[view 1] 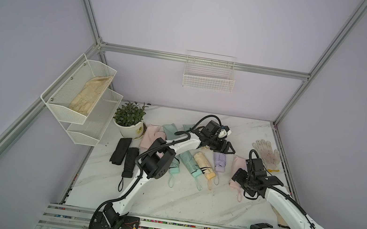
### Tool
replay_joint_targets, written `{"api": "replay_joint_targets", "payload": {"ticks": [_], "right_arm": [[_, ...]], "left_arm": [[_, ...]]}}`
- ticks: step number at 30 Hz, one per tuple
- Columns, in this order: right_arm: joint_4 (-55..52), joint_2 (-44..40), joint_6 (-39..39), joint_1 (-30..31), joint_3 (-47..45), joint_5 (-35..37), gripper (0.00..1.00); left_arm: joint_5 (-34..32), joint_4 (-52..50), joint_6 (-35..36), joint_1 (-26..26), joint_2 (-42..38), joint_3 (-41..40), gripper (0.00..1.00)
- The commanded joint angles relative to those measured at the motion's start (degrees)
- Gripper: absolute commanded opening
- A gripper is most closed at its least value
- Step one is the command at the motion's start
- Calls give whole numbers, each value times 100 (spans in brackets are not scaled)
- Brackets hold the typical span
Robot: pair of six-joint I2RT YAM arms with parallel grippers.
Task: Take umbrellas out of sleeves
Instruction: Move the umbrella to the center of the board, then take out the umbrella from the umbrella sleeve.
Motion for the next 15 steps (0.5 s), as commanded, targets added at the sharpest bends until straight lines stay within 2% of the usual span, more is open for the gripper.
{"api": "replay_joint_targets", "payload": {"ticks": [1,3,5,7,10,12,15], "right_arm": [[-344,-140,-48,25,349,-132,87],[-430,-149,-100,9,590,77,86],[-437,-59,-252,-62,896,284,83],[-436,139,-409,-267,1272,322,81],[-218,545,-748,-825,1685,102,78],[28,991,-1001,-1288,1896,-292,77],[139,1831,-1105,-1413,2210,-513,76]], "left_arm": [[64,-235,152,-160,197,666,66],[-12,-236,95,-161,167,611,64],[-197,-220,113,-163,-113,202,62],[-497,-59,176,-160,-632,-516,62],[-908,644,75,-160,-1703,-2042,64],[-945,1131,-66,-172,-2326,-2966,65],[-745,1643,-249,-274,-2863,-3817,65]]}}
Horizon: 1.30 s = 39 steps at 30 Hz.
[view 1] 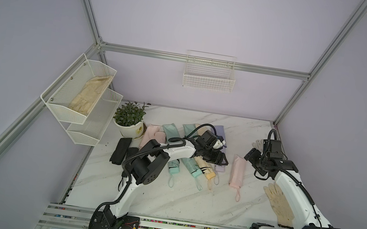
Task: Take umbrellas out of sleeves
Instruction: Take out the umbrella from the umbrella sleeve.
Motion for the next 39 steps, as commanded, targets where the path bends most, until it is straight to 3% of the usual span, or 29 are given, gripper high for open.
{"api": "replay_joint_targets", "payload": {"ticks": [1,10,14,21,27,39], "right_arm": [[286,783,-246,-87,190,-470,76],[1037,1846,-164,-413,214,-482,69],[1167,2082,-181,-503,187,-547,66],[1548,2240,-125,-527,111,-734,58],[1643,2302,-96,-531,119,-892,56],[1626,1890,-110,-693,17,-682,56]], "left_arm": [[62,1016,-202,-160,-726,-690,65],[54,1064,534,-1043,-766,-1144,64],[-447,637,1024,-1326,-602,-1008,60],[-1060,-357,1229,-1612,-58,-282,57],[-1453,-1042,1240,-1729,355,382,69],[-2489,-2702,1232,-2255,1321,2138,68]]}}
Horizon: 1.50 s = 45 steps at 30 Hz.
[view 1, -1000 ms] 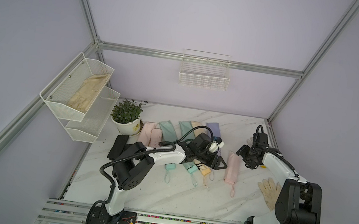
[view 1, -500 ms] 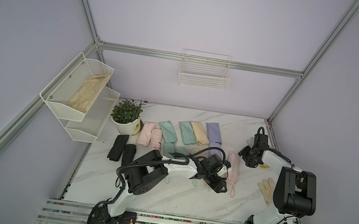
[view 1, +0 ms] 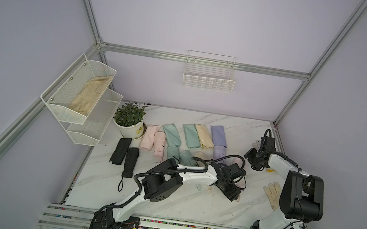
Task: Take umbrellas out of sleeves
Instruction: Take out the umbrella from the umbrella sleeve.
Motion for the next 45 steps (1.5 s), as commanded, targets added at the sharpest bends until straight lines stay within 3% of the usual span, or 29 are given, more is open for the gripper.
{"api": "replay_joint_targets", "payload": {"ticks": [1,8,12,26,33,39,45], "right_arm": [[123,-300,16,-132,-74,116,56],[123,-406,-1,-353,-116,50,56],[122,-527,12,-423,-156,20,56],[105,-733,80,-532,-187,1,56],[105,-736,86,-572,-183,-33,56],[105,-794,77,-625,-214,-57,56],[105,-788,38,-639,-270,-76,56]], "left_arm": [[-462,-710,100,-153,285,655,67],[-620,-935,38,-252,544,1071,61],[-999,-1113,0,-285,541,1151,49],[-1397,-1905,167,-493,1176,2259,50],[-1707,-2616,160,-558,1698,3135,28],[-1812,-2814,220,-563,1739,3208,26],[-1582,-2965,316,-534,1599,3034,8]]}}
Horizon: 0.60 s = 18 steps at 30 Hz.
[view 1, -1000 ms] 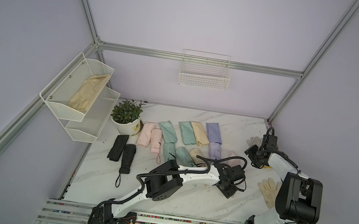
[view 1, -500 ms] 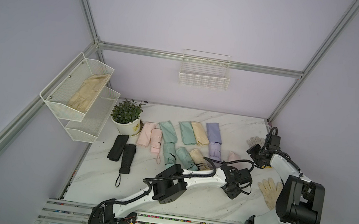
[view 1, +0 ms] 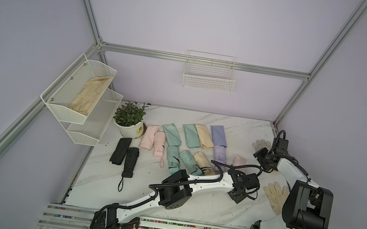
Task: Take umbrellas out of sleeves
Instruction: Take out the umbrella from the umbrella sleeve.
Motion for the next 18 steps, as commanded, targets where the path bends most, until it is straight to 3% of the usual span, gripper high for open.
{"api": "replay_joint_targets", "payload": {"ticks": [1,12,18], "right_arm": [[98,-134,-9,-36,-120,-63,56],[288,159,-264,-36,-273,-430,60],[412,391,-357,-23,-245,-826,63]], "left_arm": [[265,-424,114,0,7,-35,3],[1448,801,-282,438,-1039,-1741,0],[1700,1052,-361,657,-1259,-2108,0]]}}
